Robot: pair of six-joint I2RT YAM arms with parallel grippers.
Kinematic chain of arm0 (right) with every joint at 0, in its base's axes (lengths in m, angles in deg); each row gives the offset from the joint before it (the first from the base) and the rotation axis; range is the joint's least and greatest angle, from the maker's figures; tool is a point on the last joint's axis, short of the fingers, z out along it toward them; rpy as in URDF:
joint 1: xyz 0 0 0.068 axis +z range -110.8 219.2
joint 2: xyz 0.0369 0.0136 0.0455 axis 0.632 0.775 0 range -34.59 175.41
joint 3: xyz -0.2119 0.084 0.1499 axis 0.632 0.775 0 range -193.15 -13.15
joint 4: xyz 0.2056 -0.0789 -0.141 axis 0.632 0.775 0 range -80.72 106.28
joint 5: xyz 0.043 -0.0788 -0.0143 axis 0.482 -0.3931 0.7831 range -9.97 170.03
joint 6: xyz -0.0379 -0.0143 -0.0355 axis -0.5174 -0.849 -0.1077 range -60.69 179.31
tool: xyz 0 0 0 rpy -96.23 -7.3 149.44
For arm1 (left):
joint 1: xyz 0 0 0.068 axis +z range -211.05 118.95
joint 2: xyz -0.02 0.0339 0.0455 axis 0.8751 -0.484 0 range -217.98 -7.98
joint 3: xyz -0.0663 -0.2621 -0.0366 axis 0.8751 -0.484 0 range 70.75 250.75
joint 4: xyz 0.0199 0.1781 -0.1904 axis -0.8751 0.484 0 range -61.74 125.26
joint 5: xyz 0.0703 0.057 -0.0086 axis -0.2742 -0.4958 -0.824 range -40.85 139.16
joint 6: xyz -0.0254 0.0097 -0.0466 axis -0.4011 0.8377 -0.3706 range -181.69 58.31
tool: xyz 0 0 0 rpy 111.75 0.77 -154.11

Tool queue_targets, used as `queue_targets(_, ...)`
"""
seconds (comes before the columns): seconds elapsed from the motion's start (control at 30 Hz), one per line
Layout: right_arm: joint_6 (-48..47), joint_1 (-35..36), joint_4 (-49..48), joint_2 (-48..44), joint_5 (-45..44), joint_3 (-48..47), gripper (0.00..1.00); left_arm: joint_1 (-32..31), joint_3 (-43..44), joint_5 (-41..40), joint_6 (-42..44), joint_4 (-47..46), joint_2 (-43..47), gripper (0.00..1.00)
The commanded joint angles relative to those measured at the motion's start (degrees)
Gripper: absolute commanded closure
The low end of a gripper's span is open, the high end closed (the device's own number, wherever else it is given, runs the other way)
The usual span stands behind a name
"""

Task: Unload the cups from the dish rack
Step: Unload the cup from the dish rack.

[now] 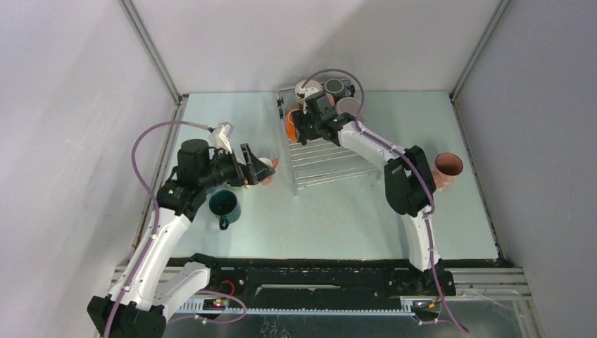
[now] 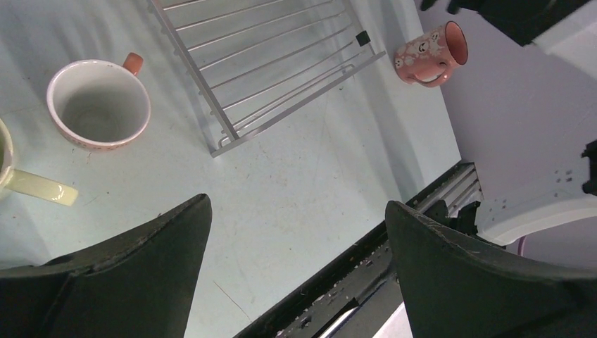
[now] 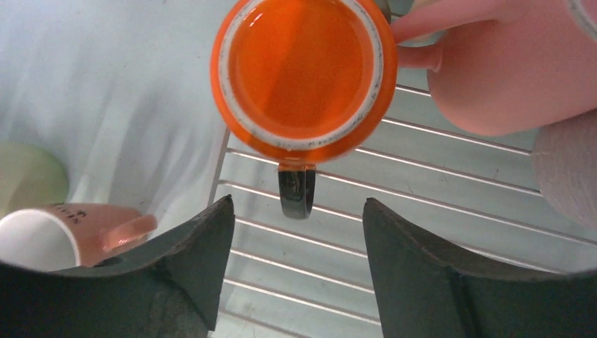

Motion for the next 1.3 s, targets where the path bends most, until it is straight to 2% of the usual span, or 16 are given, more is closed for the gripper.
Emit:
queue_targets(0.0, -1.3, 0.6, -2.4, 3.0, -2.1, -3.9, 0.29, -0.1, 3.5, 2.6, 0.4, -2.2, -0.3, 0.0)
queue_targets(0.43, -1.2, 0.9, -4.1, 9.0, -4.1, -6.6, 0.47, -0.1, 2.5, 3.5, -0.5, -3.3, -0.4, 0.0)
queue_targets(0.67, -0.5, 1.0, -3.9, 9.6, -4.8, -7.3, 0.69, -0.1, 2.1, 3.2, -1.2, -3.3, -0.1, 0.0)
queue_targets(0.87, -0.6, 1.6, -2.8, 7.1, -6.1, -7.2, 0.99, -0.1, 1.0, 2.5, -3.3, -4.9, 0.0, 0.0)
queue_targets(1.27, 1.3, 1.8, -0.1, -4.1, -6.0, -4.2, 1.0, -0.1, -2.0, -0.5, -11.5, -12.7, 0.7, 0.0)
